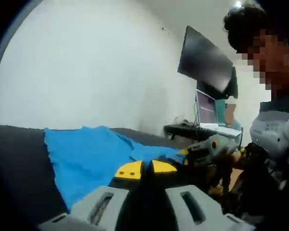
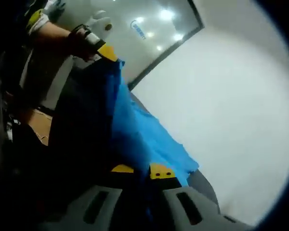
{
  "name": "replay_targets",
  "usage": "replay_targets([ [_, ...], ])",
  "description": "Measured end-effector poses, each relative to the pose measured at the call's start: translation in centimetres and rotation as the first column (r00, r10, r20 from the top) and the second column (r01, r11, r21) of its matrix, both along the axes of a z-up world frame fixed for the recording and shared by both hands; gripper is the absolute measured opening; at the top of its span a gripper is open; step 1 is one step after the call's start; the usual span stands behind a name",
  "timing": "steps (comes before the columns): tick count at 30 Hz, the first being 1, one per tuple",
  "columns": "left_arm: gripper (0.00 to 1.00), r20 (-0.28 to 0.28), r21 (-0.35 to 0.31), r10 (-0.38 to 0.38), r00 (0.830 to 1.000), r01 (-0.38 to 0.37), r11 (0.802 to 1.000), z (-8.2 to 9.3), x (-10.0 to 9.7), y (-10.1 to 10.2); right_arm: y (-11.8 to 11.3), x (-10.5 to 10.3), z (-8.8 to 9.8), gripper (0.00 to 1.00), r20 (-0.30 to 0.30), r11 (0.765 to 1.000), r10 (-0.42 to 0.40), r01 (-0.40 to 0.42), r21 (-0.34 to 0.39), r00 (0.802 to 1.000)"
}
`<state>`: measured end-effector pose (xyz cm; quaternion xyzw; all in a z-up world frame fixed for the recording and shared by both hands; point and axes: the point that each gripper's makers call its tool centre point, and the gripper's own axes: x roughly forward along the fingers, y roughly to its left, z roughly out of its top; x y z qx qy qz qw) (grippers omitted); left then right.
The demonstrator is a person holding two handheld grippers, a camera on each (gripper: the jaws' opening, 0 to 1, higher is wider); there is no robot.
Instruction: Spread out the cloth and fold it
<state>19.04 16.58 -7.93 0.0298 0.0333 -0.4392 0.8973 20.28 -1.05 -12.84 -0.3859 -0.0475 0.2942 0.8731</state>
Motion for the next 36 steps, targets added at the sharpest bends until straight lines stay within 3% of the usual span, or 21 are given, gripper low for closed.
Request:
replay_targets([
  [4,0.33,0.012,0.163,-0.026,1.0,0.024,0.986,-3.1,-0.4,0.7,-0.3,-1.3,0.0,0.04,-0.088,0.989,0.091,-0.079,0.126,0.992],
  [6,0.4,0.021,0.266,-0.087,0.996,0.078,0.961,-4.5,-1.1,0.4,-0.7,-1.7,0.5,0.04,-0.097,0.976,0.123,-0.103,0.191,0.988],
  [9,0.47,0.057,0.351,-0.147,0.988,0.118,0.929,-5.4,-1.8,0.2,-1.4,-1.9,1.0,0.04,-0.14,0.955,0.149,-0.106,0.278,0.979],
  [12,0.46,0.085,0.357,-0.119,0.989,0.081,0.931,-5.8,-1.2,0.6,-1.5,-2.2,1.5,0.03,-0.16,0.932,0.191,-0.127,0.34,0.968],
  [13,0.45,0.098,0.372,-0.109,0.989,0.065,0.926,-6.0,-0.9,0.8,-1.6,-2.1,1.6,0.03,-0.16,0.931,0.192,-0.128,0.342,0.968],
  [14,0.45,0.106,0.34,-0.109,0.988,0.067,0.938,-5.7,-0.9,0.7,-1.6,-2.1,1.6,0.03,-0.16,0.932,0.192,-0.128,0.34,0.968],
  [18,0.35,0.119,0.354,-0.107,0.987,0.058,0.934,-5.7,-0.8,1.1,-1.7,-2.2,1.5,0.03,-0.148,0.943,0.191,-0.139,0.304,0.97],
  [21,0.28,0.14,0.371,-0.088,0.986,0.03,0.928,-5.9,-0.3,1.9,-2.2,-2.2,1.3,0.06,-0.123,0.958,0.164,-0.128,0.258,0.979],
  [24,0.28,0.168,0.368,-0.091,0.982,0.023,0.93,-5.7,0.0,1.9,-3.5,-1.3,-0.1,0.14,-0.097,0.994,0.084,-0.076,0.085,0.992],
  [25,0.28,0.179,0.368,-0.093,0.979,0.021,0.93,-5.7,0.0,1.9,-3.8,-1.1,-0.4,0.14,-0.095,0.996,0.067,-0.062,0.056,0.993],
  [27,0.3,0.196,0.366,-0.102,0.975,0.024,0.93,-5.5,0.1,2.1,-3.7,-0.8,0.2,0.16,-0.093,0.992,0.079,-0.069,0.104,0.993],
  [28,0.3,0.196,0.364,-0.102,0.975,0.024,0.931,-5.5,0.2,2.2,-3.9,-0.8,-0.1,0.17,-0.142,0.991,0.068,-0.051,0.124,0.988],
  [30,0.3,0.18,0.344,-0.089,0.98,0.022,0.939,-5.5,0.4,2.6,-4.2,-0.6,-0.1,0.17,-0.174,0.989,0.068,-0.044,0.139,0.982],
  [31,0.3,0.158,0.317,-0.076,0.985,0.022,0.948,-5.7,0.5,2.6,-4.1,-0.7,-0.3,0.15,-0.198,0.986,0.08,-0.049,0.157,0.977],
  [33,0.26,0.115,0.281,-0.086,0.99,0.051,0.958,-6.0,0.5,2.3,-3.6,-0.9,-1.4,0.03,-0.308,0.975,0.111,-0.042,0.22,0.945],
  [35,0.21,0.109,0.276,-0.084,0.991,0.051,0.96,-6.1,0.7,2.3,-3.7,-0.3,-1.2,0.01,-0.298,0.972,0.11,-0.041,0.23,0.948],
  [36,0.19,0.131,0.28,-0.087,0.988,0.048,0.959,-6.0,0.7,2.2,-3.6,-0.3,-1.3,0.01,-0.326,0.963,0.122,-0.032,0.268,0.938],
])
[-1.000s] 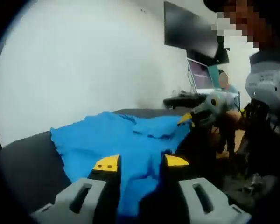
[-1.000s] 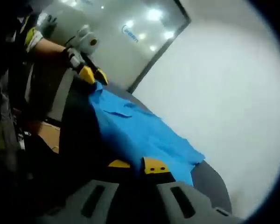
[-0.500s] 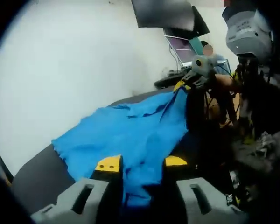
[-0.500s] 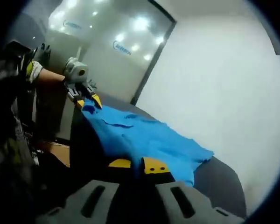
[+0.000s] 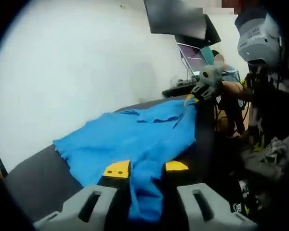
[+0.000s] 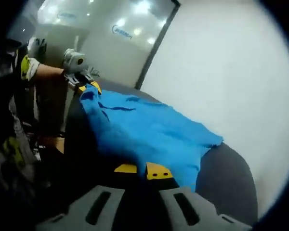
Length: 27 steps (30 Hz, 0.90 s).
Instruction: Spread out the cloth and fold it
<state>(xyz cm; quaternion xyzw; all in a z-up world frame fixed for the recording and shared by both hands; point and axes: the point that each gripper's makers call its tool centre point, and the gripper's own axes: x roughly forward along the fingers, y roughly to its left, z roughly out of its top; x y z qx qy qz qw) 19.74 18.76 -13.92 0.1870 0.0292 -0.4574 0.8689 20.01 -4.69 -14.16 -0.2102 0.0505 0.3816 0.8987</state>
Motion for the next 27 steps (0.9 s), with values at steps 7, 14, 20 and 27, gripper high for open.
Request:
replay_targets([
  [7,0.07,-0.054,-0.049,0.014,0.998,-0.016,0.999,1.1,0.6,-0.2,-0.7,-0.2,2.2,0.0,-0.048,0.986,0.017,-0.009,0.165,0.999],
  [14,0.06,-0.077,-0.101,0.007,0.997,-0.014,0.995,5.5,-0.3,0.5,-0.3,-1.8,5.7,0.0,0.081,0.989,0.048,-0.058,0.137,0.996],
  [20,0.06,-0.004,-0.083,0.014,1.0,-0.015,0.996,8.7,-0.7,0.4,-1.6,-1.3,8.6,0.0,0.14,0.99,-0.023,0.003,0.139,0.99],
  [27,0.05,0.028,-0.084,0.035,0.999,-0.032,0.996,11.6,-1.3,0.2,-1.5,-3.6,11.2,0.0,0.198,0.993,-0.015,-0.007,0.114,0.98],
])
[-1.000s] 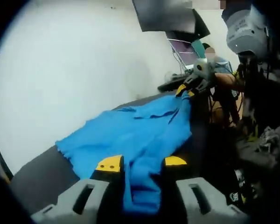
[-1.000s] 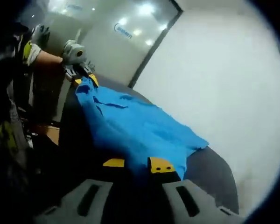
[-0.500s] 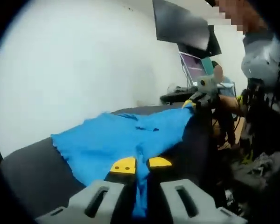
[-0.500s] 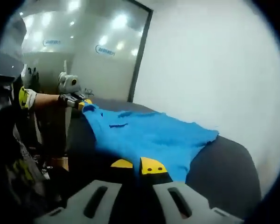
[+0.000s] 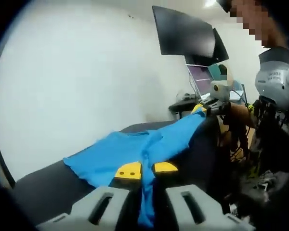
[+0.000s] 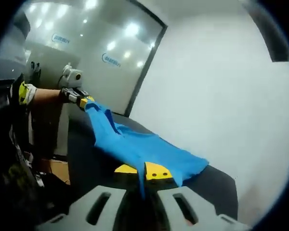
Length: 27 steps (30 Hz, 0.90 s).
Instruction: Spread out the cloth and fold it
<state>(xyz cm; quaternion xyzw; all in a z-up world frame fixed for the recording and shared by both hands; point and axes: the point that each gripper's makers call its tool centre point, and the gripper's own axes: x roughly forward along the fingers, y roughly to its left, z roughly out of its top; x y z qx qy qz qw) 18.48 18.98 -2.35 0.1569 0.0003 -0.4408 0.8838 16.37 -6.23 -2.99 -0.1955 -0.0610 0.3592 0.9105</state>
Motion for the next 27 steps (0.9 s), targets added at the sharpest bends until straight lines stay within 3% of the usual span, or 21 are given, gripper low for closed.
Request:
replay_targets([
  [3,0.05,0.033,0.033,-0.005,0.999,0.004,0.999,1.4,-1.1,0.0,-0.1,-1.1,1.5,0.0,0.027,0.999,-0.004,0.005,-0.039,1.0],
  [8,0.05,0.004,0.072,-0.032,0.999,0.031,0.997,3.8,-2.9,-0.7,-0.5,-2.5,5.3,0.0,0.102,0.999,-0.026,0.029,-0.033,0.994],
  [11,0.05,0.065,0.142,-0.009,0.998,0.0,0.99,5.9,-3.6,-0.6,-0.8,-3.3,7.0,0.0,0.16,0.995,-0.04,0.054,-0.083,0.986],
  [16,0.05,0.104,0.166,-0.041,0.994,0.023,0.986,9.1,-6.5,-1.2,-0.8,-6.3,10.0,0.0,0.258,0.991,-0.027,0.061,-0.123,0.966],
  [20,0.05,0.096,0.177,-0.096,0.991,0.078,0.981,9.0,-9.2,-1.5,-1.3,-8.8,11.2,0.0,0.287,0.991,-0.016,0.053,-0.121,0.958],
  [25,0.05,0.076,0.233,-0.119,0.99,0.098,0.968,7.7,-12.0,-1.3,-0.8,-11.2,10.4,0.0,0.298,0.983,0.032,0.025,-0.185,0.954],
  [26,0.05,0.064,0.247,-0.178,0.982,0.157,0.956,7.5,-13.6,-1.6,-0.9,-11.7,10.5,0.0,0.295,0.982,0.03,0.026,-0.185,0.955],
  [27,0.05,0.04,0.227,-0.198,0.979,0.184,0.956,7.8,-14.5,-1.6,-1.1,-12.3,11.0,0.0,0.299,0.987,0.031,0.018,-0.161,0.954],
])
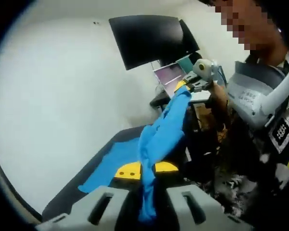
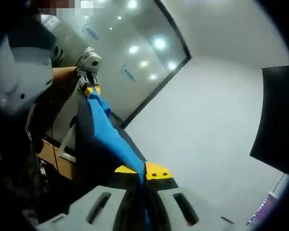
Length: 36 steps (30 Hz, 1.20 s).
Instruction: Spread out the cloth and fold it
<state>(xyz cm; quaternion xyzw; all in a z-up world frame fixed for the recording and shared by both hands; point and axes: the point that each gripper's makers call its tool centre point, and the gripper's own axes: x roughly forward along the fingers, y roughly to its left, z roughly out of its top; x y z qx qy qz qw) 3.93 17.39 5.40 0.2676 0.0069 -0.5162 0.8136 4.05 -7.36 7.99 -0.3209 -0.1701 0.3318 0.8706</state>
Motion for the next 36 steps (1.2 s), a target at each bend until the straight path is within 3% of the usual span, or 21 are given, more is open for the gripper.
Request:
replay_targets([
  [4,0.05,0.022,-0.057,-0.036,0.999,0.038,0.998,1.9,-1.4,0.3,-0.4,-1.8,1.1,0.0,-0.006,0.994,0.077,-0.077,0.075,0.997],
  [7,0.05,0.024,-0.012,0.007,1.0,-0.006,1.0,0.9,1.3,0.0,0.1,0.3,0.7,0.0,-0.025,0.993,0.076,-0.074,0.09,0.997],
  [9,0.05,-0.029,0.008,0.031,0.999,-0.03,1.0,-0.4,3.9,-0.3,0.1,2.9,-0.3,0.0,-0.038,0.997,0.024,-0.021,0.073,0.999],
  [10,0.05,-0.101,0.018,0.062,0.993,-0.061,0.998,-1.6,5.9,-0.2,-0.1,4.8,-1.1,0.0,-0.057,0.998,-0.014,0.017,0.068,0.998],
  [13,0.05,-0.159,0.013,0.115,0.981,-0.114,0.993,-3.2,10.6,0.2,-0.5,9.4,-2.8,0.0,-0.089,0.995,-0.081,0.086,0.054,0.993],
  [17,0.05,-0.24,-0.071,0.142,0.96,-0.163,0.984,-3.5,16.0,0.4,-0.6,15.5,-4.3,0.0,-0.142,0.99,-0.116,0.126,0.065,0.983],
  [20,0.05,-0.275,-0.104,0.153,0.949,-0.188,0.977,-4.0,20.7,0.3,-0.6,20.1,-5.8,0.0,-0.223,0.988,-0.118,0.138,0.076,0.968],
  [22,0.06,-0.357,-0.109,0.156,0.921,-0.206,0.972,-5.3,23.6,0.1,-0.6,22.8,-6.8,0.0,-0.275,0.988,-0.112,0.138,0.074,0.955],
  [25,0.06,-0.468,-0.102,0.195,0.862,-0.272,0.957,-8.0,28.7,0.4,-0.7,27.8,-9.1,0.0,-0.378,0.986,-0.088,0.134,0.098,0.921],
  [27,0.06,-0.543,-0.101,0.219,0.811,-0.322,0.941,-10.2,31.8,0.8,-0.7,31.0,-11.3,0.0,-0.438,0.984,-0.073,0.136,0.114,0.896],
  [29,0.06,-0.584,-0.094,0.239,0.776,-0.357,0.929,-12.5,34.1,1.3,-0.6,33.6,-14.2,0.0,-0.501,0.983,-0.082,0.153,0.102,0.862],
  [31,0.06,-0.589,-0.082,0.254,0.767,-0.369,0.926,-14.5,35.7,1.6,0.1,35.2,-16.4,0.0,-0.527,0.992,-0.064,0.11,0.056,0.848],
  [33,0.06,-0.632,-0.078,0.238,0.738,-0.366,0.927,-16.2,36.6,1.6,0.6,36.7,-17.9,0.0,-0.581,0.996,-0.033,0.074,0.047,0.813],
  [34,0.06,-0.645,-0.084,0.224,0.731,-0.36,0.929,-16.6,36.9,1.6,0.6,37.0,-18.2,0.0,-0.593,0.997,-0.027,0.064,0.042,0.805],
  [35,0.06,-0.654,-0.098,0.209,0.727,-0.355,0.93,-16.9,37.2,1.5,0.6,37.7,-18.6,0.0,-0.629,0.997,-0.008,0.052,0.053,0.777],
  [36,0.06,-0.661,-0.103,0.207,0.721,-0.36,0.927,-17.3,37.7,1.6,0.7,38.2,-18.7,0.0,-0.642,0.997,0.01,0.043,0.066,0.767],
])
